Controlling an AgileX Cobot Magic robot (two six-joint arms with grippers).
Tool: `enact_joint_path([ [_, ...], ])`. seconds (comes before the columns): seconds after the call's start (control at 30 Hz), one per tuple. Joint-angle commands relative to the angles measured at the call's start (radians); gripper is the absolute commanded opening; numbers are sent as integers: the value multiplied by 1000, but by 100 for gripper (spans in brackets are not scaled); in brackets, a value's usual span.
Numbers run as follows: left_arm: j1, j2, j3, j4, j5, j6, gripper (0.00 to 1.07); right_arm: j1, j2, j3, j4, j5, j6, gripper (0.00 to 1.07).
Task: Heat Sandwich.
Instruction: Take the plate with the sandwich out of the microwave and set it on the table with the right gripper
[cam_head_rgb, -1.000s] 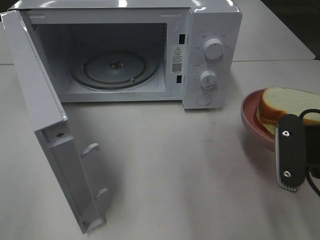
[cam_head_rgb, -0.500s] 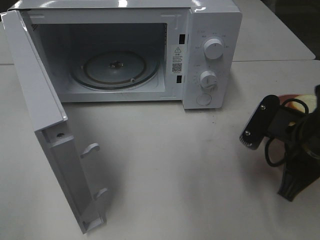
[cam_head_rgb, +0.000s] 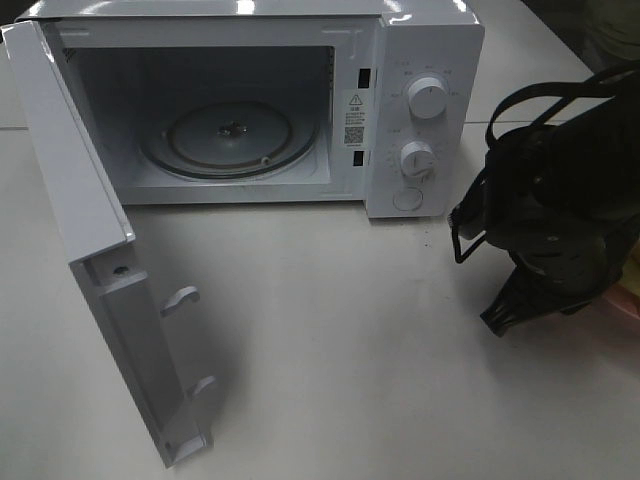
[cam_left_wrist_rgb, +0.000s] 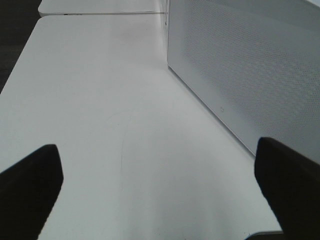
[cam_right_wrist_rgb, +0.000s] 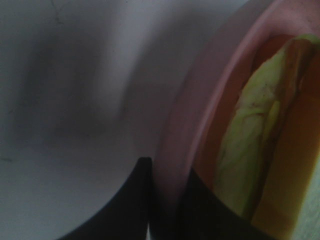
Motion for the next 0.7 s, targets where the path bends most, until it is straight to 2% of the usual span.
enact_joint_path([
  [0.03, 2, -30, 2, -9, -5, -6, 103, -7, 24, -16, -34, 44, 38, 2],
  [0.43, 2, -30, 2, -9, -5, -6, 103, -54, 115, -15, -56, -1, 84, 3],
  [0.7, 2, -30, 2, -9, -5, -6, 103, -54, 195, -15, -90, -44, 127, 3],
])
